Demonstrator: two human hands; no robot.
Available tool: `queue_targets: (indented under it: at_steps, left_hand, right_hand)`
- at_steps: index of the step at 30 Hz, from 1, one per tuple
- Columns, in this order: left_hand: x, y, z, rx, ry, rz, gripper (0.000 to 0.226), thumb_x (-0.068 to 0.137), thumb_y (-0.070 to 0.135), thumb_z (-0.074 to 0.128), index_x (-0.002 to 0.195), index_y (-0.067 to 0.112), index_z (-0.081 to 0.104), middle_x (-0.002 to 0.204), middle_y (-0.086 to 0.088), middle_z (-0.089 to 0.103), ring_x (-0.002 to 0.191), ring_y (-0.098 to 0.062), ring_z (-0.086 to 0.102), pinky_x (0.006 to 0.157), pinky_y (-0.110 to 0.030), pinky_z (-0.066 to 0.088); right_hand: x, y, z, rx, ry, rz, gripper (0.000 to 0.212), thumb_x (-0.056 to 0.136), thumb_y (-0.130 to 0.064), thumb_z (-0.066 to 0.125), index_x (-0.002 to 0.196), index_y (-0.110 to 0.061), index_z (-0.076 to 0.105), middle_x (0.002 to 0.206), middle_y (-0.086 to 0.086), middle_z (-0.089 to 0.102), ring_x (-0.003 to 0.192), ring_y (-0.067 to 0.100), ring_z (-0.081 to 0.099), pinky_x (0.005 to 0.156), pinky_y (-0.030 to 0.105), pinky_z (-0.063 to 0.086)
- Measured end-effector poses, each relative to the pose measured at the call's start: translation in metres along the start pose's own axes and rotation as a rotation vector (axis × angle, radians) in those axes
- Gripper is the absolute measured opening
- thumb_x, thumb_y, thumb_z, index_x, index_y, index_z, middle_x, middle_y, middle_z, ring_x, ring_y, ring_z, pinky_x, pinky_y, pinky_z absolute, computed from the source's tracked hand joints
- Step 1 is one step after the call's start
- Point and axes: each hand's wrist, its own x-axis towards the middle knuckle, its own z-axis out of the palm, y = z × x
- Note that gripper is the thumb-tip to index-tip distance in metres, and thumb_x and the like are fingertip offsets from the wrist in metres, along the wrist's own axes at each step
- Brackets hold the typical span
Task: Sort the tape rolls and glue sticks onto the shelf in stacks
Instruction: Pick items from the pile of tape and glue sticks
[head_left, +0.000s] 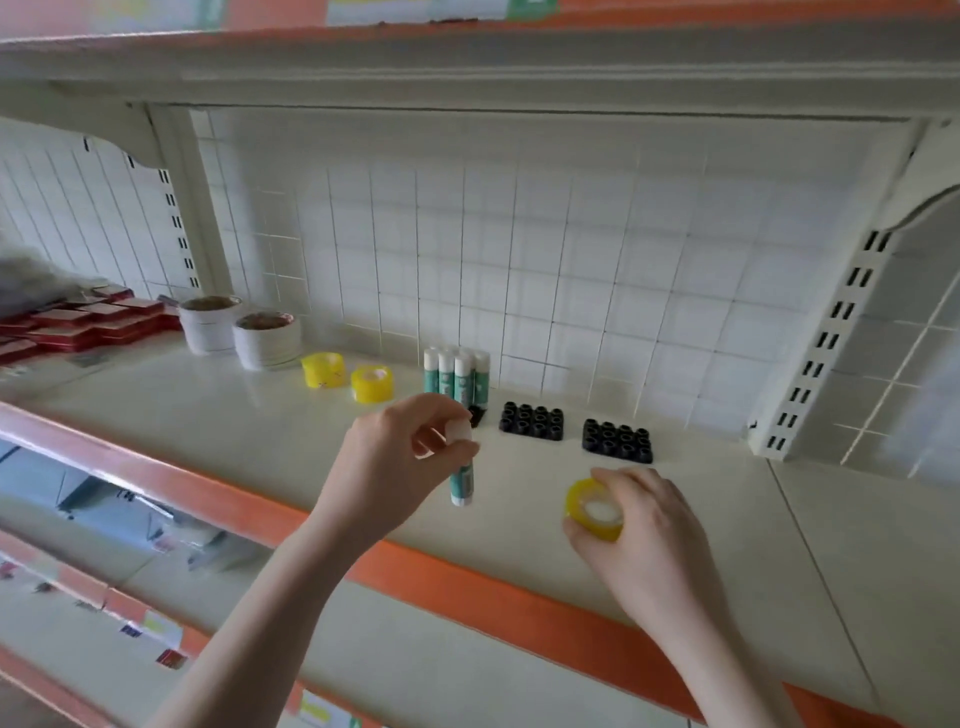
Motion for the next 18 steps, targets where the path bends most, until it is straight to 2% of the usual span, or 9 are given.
queue_targets:
  at_steps: [5, 8, 11, 15, 18]
  left_hand:
    - [0.028, -0.029, 0.0, 0.023, 0.004, 0.008, 0.023, 0.07, 0.024, 0.077, 0.075, 0.038, 0.059, 0.078, 0.021, 0.063, 0.067, -0.005, 0.062, 0.071, -0.027, 0.052]
    - [0.05, -0.037, 0.002, 0.013, -0.008, 0.024, 0.012, 0.065, 0.033, 0.066, 0.076, 0.033, 0.061, 0.074, 0.014, 0.064, 0.069, -0.006, 0.062, 0.072, -0.036, 0.053]
    - [0.073, -0.041, 0.003, 0.03, -0.005, 0.046, 0.012, 0.066, 0.032, 0.067, 0.077, 0.03, 0.063, 0.071, 0.013, 0.065, 0.071, -0.004, 0.063, 0.075, -0.034, 0.052]
    - [0.103, -0.049, 0.008, 0.059, -0.068, 0.058, 0.014, 0.073, 0.021, 0.073, 0.084, 0.025, 0.067, 0.076, 0.013, 0.067, 0.076, -0.002, 0.062, 0.077, -0.031, 0.05]
    - [0.123, -0.055, 0.014, 0.081, -0.12, 0.094, 0.013, 0.074, 0.024, 0.072, 0.087, 0.025, 0.066, 0.079, 0.015, 0.066, 0.078, 0.0, 0.058, 0.075, -0.022, 0.046]
  right_hand:
    - [0.032, -0.007, 0.029, -0.003, -0.018, -0.042, 0.05, 0.054, -0.024, 0.087, 0.1, -0.01, 0.07, 0.089, 0.003, 0.064, 0.083, 0.028, 0.064, 0.071, 0.03, 0.05]
    - [0.05, -0.008, 0.041, -0.014, -0.015, -0.037, 0.051, 0.055, -0.022, 0.087, 0.101, -0.008, 0.07, 0.091, 0.005, 0.065, 0.086, 0.03, 0.063, 0.072, 0.032, 0.05]
    - [0.066, -0.01, 0.047, -0.018, 0.007, -0.044, 0.051, 0.063, -0.022, 0.083, 0.109, -0.007, 0.067, 0.099, 0.006, 0.065, 0.096, 0.03, 0.061, 0.079, 0.032, 0.047]
    - [0.081, -0.018, 0.054, 0.003, -0.036, -0.06, 0.055, 0.076, -0.032, 0.073, 0.125, -0.014, 0.058, 0.117, -0.001, 0.058, 0.113, 0.02, 0.051, 0.09, 0.025, 0.037]
    - [0.089, -0.025, 0.063, 0.012, -0.042, -0.034, 0.055, 0.076, -0.034, 0.072, 0.126, -0.015, 0.058, 0.118, -0.002, 0.057, 0.113, 0.02, 0.05, 0.091, 0.025, 0.037]
